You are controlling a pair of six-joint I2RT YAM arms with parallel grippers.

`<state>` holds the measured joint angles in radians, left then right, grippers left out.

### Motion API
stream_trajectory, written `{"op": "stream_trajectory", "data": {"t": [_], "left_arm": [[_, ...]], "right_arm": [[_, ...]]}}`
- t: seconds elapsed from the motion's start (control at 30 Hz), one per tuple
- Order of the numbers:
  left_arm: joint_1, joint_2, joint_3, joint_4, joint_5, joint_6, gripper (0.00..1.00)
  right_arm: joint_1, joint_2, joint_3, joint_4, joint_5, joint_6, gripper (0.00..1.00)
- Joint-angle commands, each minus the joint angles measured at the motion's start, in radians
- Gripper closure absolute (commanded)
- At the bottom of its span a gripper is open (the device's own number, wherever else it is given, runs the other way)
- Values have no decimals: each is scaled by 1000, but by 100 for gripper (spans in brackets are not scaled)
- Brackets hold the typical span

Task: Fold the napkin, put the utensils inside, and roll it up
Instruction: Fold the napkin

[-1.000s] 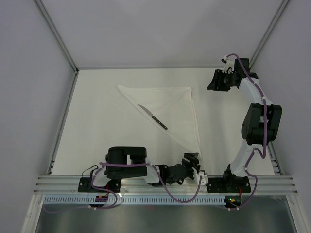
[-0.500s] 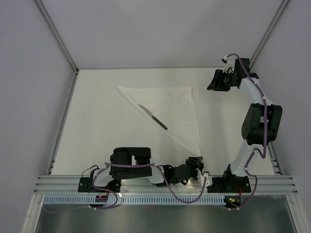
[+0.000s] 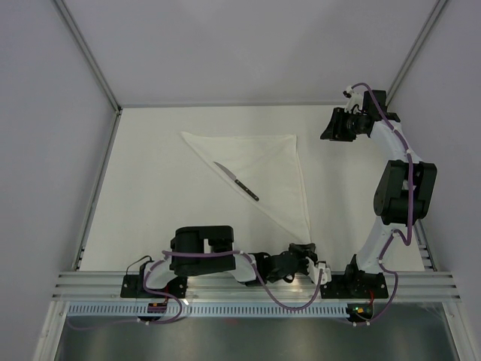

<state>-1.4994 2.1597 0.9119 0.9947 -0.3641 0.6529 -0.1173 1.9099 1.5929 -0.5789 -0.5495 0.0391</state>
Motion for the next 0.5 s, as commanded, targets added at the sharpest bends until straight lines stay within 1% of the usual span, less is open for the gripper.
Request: {"op": "stream_trajectory", "data": {"t": [0.0, 0.07, 0.1, 0.2, 0.23, 0.27, 0.3, 0.33, 0.4, 0.43, 0.47], "left_arm": [[11, -44, 42, -39, 17, -82, 98], [27, -67, 56, -82, 17, -140, 98], [34, -99, 62, -103, 20, -197, 98], [90, -153, 67, -169, 48, -301, 98], [128, -196, 64, -183, 60, -373, 98], [148, -213, 59, -201, 71, -407, 98], [171, -231, 59, -220, 91, -474, 98], [215, -268, 61, -238, 106, -510, 98], [263, -300, 58, -277, 131, -585, 98], [316, -314, 58, -292, 143, -652, 98], [343, -340, 50, -301, 152, -703, 98]], "right_arm": [[-5, -54, 21, 16, -15, 19, 50], [-5, -52, 25, 11, -15, 19, 50], [-7, -51, 29, 8, -15, 18, 50], [-5, -48, 32, 5, -15, 16, 50], [-5, -48, 32, 5, -15, 15, 50], [-5, -48, 32, 7, -15, 15, 50], [-5, -48, 32, 5, -15, 15, 50], [-5, -48, 32, 7, -15, 15, 50], [-5, -46, 33, 5, -16, 18, 50], [-5, -46, 33, 5, -17, 19, 50], [-5, -46, 35, 4, -18, 18, 50]]}}
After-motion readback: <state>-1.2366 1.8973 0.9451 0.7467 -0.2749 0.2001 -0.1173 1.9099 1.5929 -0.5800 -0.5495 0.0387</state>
